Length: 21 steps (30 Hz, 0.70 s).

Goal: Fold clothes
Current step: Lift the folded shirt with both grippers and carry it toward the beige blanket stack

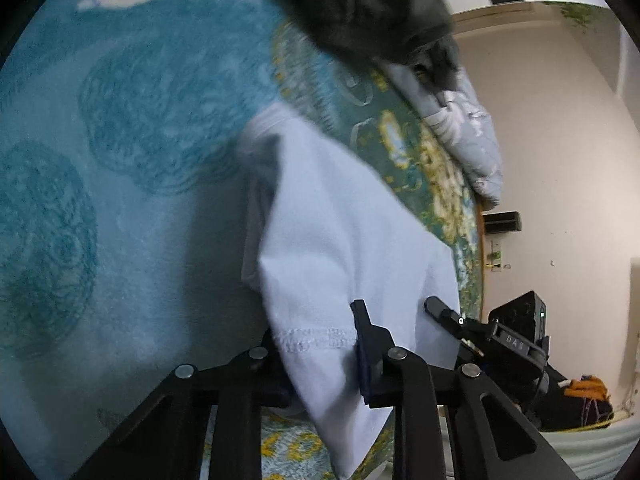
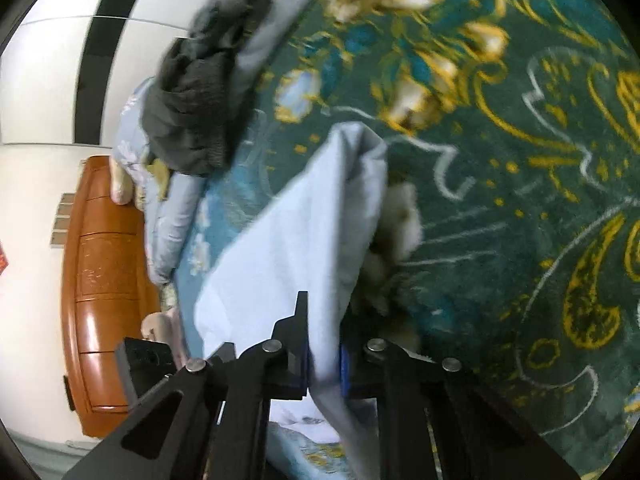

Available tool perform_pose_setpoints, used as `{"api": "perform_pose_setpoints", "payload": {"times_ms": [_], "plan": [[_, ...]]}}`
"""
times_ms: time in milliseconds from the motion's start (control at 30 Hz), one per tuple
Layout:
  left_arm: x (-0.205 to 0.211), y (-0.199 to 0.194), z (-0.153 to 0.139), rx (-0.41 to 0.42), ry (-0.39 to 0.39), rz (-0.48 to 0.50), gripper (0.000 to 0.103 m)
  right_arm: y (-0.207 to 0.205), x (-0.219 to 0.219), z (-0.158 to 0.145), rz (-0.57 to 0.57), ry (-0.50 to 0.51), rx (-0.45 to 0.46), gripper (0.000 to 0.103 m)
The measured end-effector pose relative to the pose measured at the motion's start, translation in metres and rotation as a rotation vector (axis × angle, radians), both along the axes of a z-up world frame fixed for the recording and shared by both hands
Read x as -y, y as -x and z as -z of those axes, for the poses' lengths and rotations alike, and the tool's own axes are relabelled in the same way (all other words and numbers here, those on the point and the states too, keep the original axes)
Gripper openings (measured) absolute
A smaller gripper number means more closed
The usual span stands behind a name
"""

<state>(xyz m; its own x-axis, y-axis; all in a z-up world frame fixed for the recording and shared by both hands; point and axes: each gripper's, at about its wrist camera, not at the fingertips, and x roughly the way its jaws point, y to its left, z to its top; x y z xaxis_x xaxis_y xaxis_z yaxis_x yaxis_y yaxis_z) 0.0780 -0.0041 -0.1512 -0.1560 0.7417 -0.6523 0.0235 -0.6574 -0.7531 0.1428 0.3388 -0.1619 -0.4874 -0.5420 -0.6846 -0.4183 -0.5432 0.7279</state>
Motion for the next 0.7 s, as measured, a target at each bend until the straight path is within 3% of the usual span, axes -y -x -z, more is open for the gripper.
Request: {"api": "perform_pose_setpoints", "payload": {"times_ms": [233, 433, 700], "plan": [[0.03, -0.002, -0.029, -0.067, -0.079, -0.106, 0.024, 0.027, 0.022, -0.055, -0.08, -0.02, -0.13, 0.011], [0.085, 0.002, -0.08, -0.193, -0.14, -0.242, 0.024, 0.069, 0.065, -0.104, -0.194, -0.007, -0.242, 0.011], [0.211, -0.015, -0.147, -0.362, -0.143, -0.5, 0.024, 0.15, 0.194, -0.174, -0.448, 0.059, -0.393, 0.011]]}}
